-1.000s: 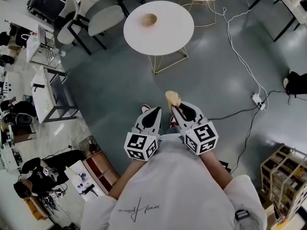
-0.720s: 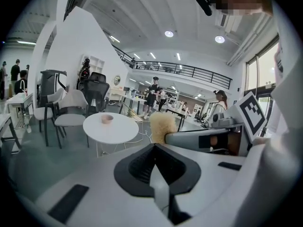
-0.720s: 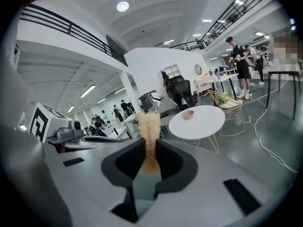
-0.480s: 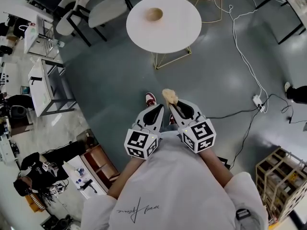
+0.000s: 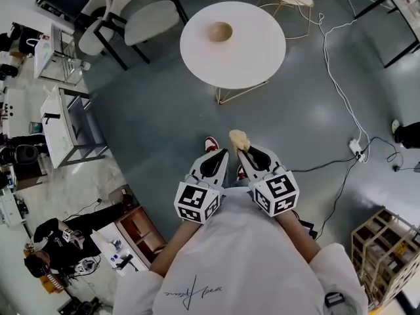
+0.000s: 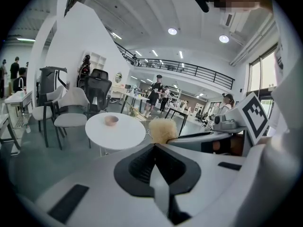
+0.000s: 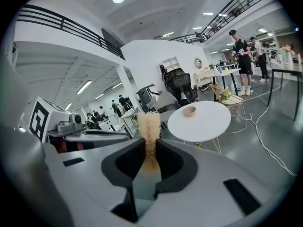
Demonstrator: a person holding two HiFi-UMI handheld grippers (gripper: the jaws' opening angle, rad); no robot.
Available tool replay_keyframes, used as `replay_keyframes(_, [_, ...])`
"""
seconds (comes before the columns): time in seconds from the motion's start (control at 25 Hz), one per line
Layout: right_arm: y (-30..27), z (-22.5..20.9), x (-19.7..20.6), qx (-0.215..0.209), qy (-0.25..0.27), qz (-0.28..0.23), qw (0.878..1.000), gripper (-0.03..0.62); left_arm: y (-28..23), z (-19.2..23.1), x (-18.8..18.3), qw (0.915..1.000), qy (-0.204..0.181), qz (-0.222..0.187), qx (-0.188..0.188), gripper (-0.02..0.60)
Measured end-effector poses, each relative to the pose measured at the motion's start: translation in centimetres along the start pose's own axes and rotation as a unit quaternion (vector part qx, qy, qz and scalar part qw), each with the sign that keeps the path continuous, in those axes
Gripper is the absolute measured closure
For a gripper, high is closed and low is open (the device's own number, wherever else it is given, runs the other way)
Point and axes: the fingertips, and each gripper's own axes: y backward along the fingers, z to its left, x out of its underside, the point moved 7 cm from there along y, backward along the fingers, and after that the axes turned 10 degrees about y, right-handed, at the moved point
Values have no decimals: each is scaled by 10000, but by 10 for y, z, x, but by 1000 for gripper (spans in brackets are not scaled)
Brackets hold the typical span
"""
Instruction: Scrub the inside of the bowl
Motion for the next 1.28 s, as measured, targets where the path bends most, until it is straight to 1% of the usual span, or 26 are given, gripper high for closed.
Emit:
replay_keyframes(0.12, [-15, 0, -7, 77, -44, -1, 10000, 511, -3, 15, -10, 10000, -13, 48, 64, 575])
replay_keyframes(0.24, [-27, 1, -10, 139, -129, 57, 9998, 511, -8, 24, -14, 9996, -50, 185, 186, 575])
replay_keyframes(0.4, [-49, 1, -28, 246, -121, 55, 9996, 511, -17, 42, -38, 9991, -124, 171, 362, 575])
replay_keyframes(0.6, [-76, 1, -46, 434, -133, 58, 9990, 511, -23, 74, -62, 9993, -182, 165, 297, 575])
replay_keyframes(0.72, [-90, 0, -56, 551, -126, 47, 9984, 511, -25, 90, -72, 9992, -159, 137, 338, 575])
replay_keyframes(0.8, [-101, 2, -65, 620, -50, 76, 9980, 511, -25, 101, -82, 9992, -134, 104, 372, 575])
replay_keyframes(0.92, [-118, 7, -79, 700, 235, 161, 9971, 511, -26, 119, -97, 9991, -74, 75, 420, 575])
replay_keyframes(1.12, [-145, 15, -93, 721, 376, 211, 9965, 511, -28, 147, -112, 9987, -14, 56, 501, 575])
replay_keyframes(1.24, [-158, 19, -99, 810, 643, 291, 9942, 511, -28, 161, -121, 9983, 79, -60, 568, 575])
replay_keyframes(1.28, [-162, 20, -101, 821, 662, 298, 9940, 511, -28, 165, -124, 9982, 111, -80, 584, 575])
